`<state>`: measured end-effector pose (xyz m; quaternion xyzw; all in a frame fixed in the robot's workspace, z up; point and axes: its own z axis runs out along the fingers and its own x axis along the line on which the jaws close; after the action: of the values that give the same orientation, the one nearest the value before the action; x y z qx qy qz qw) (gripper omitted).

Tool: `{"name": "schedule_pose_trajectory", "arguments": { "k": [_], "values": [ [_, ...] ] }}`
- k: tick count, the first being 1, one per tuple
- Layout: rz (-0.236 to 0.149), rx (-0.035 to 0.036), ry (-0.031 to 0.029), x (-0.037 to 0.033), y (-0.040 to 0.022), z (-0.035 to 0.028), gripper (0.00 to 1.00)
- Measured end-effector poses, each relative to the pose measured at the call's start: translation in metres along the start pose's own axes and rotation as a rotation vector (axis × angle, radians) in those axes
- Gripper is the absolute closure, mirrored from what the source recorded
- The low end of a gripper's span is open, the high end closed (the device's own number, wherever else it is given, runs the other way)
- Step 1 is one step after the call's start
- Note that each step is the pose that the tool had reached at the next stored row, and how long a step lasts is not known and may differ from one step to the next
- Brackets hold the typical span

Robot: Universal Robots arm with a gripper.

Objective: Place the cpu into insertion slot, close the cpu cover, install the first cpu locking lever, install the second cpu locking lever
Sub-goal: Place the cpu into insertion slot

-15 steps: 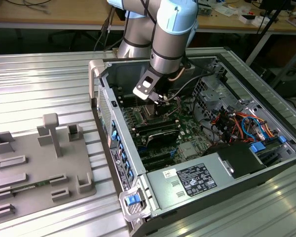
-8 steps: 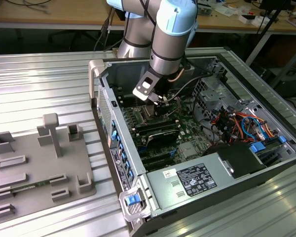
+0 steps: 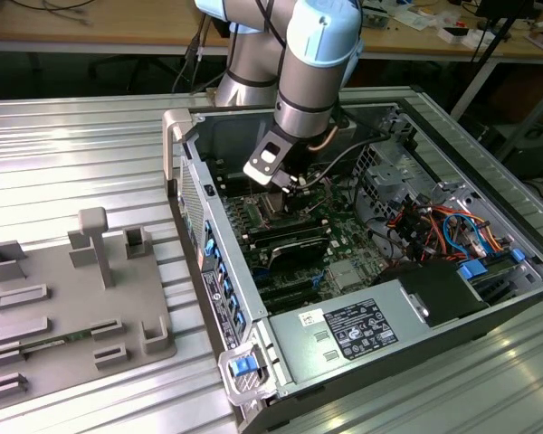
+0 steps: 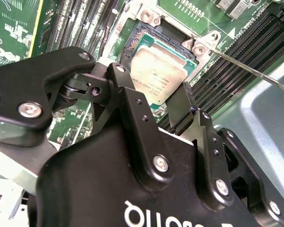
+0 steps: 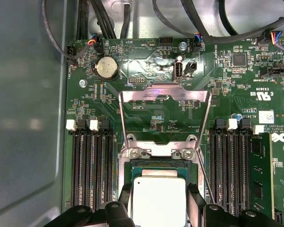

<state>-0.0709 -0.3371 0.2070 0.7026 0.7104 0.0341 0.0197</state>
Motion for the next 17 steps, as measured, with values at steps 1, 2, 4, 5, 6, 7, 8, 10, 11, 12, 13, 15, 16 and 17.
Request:
{"name": "schedule_pose_trajectory", "arguments": {
  "k": [1, 2, 4, 5, 6, 7, 8, 10, 11, 12, 13, 15, 16, 17],
  "values": [
    [0.0, 0.0, 0.0, 0.0, 0.0, 0.0002, 0.45],
    [0.0, -0.0002, 0.0002, 0.0, 0.0, 0.0007, 0.45],
    [0.0, 0.0, -0.0001, 0.0, -0.0001, 0.0015, 0.45],
    [0.0, 0.0002, 0.0, 0.0, -0.0002, 0.0019, 0.45],
    [0.0, 0.0011, 0.0, 0.0, -0.0002, 0.0031, 0.45],
    [0.0, 0.0018, 0.0, 0.0001, -0.0003, 0.0038, 0.45],
    [0.0, 0.0026, 0.0, 0.0001, -0.0003, 0.0043, 0.45],
    [0.0, 0.0041, 0.0, 0.0001, -0.0004, 0.0055, 0.45],
    [0.0, 0.0046, -0.0002, 0.0, -0.0005, 0.0057, 0.45],
    [0.0, 0.0047, -0.0002, 0.0, -0.0005, 0.0057, 0.45],
    [0.0, 0.0045, 0.0, 0.0001, -0.0004, 0.0058, 0.45],
    [0.0, 0.0045, 0.0001, 0.0001, -0.0003, 0.0059, 0.45],
    [0.0, 0.0045, 0.0001, 0.0, -0.0001, 0.0059, 0.45],
    [0.0, 0.0044, 0.0002, 0.0, 0.0003, 0.0059, 0.45]
  ]
}}
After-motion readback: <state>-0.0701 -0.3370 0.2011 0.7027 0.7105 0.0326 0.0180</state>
